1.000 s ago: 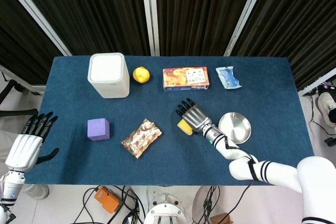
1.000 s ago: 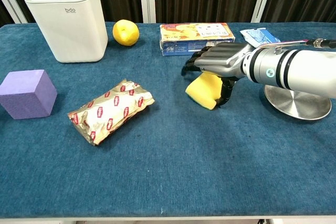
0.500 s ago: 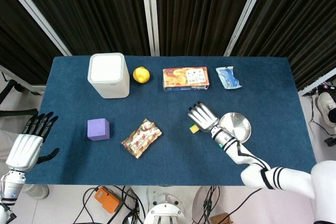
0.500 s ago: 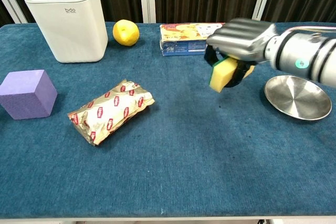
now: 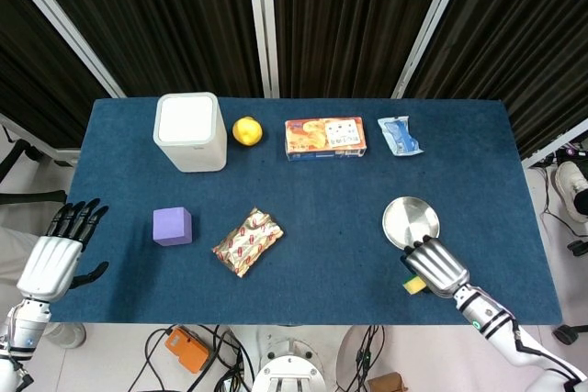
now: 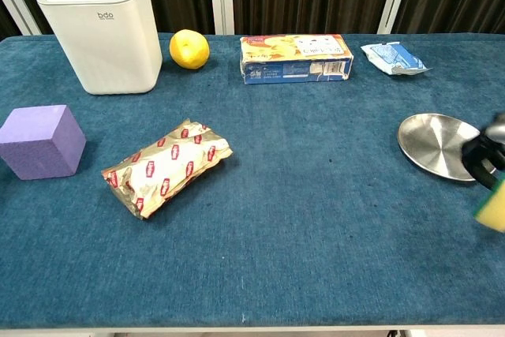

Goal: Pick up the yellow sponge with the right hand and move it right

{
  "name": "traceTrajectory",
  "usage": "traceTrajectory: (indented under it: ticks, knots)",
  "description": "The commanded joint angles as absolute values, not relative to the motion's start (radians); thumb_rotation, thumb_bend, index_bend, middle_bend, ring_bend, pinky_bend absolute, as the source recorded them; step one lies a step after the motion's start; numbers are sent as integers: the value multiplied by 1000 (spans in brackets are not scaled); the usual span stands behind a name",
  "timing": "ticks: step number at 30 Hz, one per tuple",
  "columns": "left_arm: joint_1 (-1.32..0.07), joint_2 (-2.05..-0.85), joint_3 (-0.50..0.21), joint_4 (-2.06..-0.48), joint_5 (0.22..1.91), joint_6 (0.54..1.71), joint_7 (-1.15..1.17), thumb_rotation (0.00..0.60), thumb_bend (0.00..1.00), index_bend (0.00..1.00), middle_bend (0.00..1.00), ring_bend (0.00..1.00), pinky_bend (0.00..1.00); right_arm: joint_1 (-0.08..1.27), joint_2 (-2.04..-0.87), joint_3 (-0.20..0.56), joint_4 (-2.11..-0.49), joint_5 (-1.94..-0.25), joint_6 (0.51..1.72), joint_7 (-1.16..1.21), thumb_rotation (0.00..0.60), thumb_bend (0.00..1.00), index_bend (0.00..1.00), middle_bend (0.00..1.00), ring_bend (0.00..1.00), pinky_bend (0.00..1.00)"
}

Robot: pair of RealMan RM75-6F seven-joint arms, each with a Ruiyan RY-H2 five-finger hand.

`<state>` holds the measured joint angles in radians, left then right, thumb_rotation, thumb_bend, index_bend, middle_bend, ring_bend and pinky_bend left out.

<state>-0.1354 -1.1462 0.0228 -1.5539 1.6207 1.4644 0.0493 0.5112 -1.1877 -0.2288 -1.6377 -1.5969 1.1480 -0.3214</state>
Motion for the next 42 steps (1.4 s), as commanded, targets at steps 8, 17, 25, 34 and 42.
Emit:
traceTrajectory:
  ticks: [8, 17, 25, 34, 42]
  knots:
    - [-139, -1145, 25, -1554, 1620, 1456, 49, 600, 164, 0, 0, 0, 0, 513, -1189, -220, -1611, -1569, 1037, -264, 600, 430, 303, 356, 323, 332]
    - [-136, -1141, 26, -1549, 1622, 1465, 34, 600, 163, 0, 0, 0, 0, 504, -1156, -213, -1658, -1524, 980, -337, 600, 430, 0, 83, 45, 117]
    - [-137, -1143, 27, -1551, 1622, 1461, 41, 600, 164, 0, 0, 0, 0, 455, -1136, -201, -1679, -1562, 1063, -398, 600, 424, 0, 5, 0, 23]
    - [-134, -1146, 28, -1552, 1623, 1467, 49, 600, 163, 0, 0, 0, 0, 289, -1090, -196, -1714, -1633, 1355, -448, 600, 365, 0, 0, 0, 0]
    - [-127, -1150, 37, -1553, 1641, 1479, 69, 600, 163, 0, 0, 0, 0, 42, -1206, -123, -1564, -1528, 1676, -279, 600, 364, 0, 0, 0, 0]
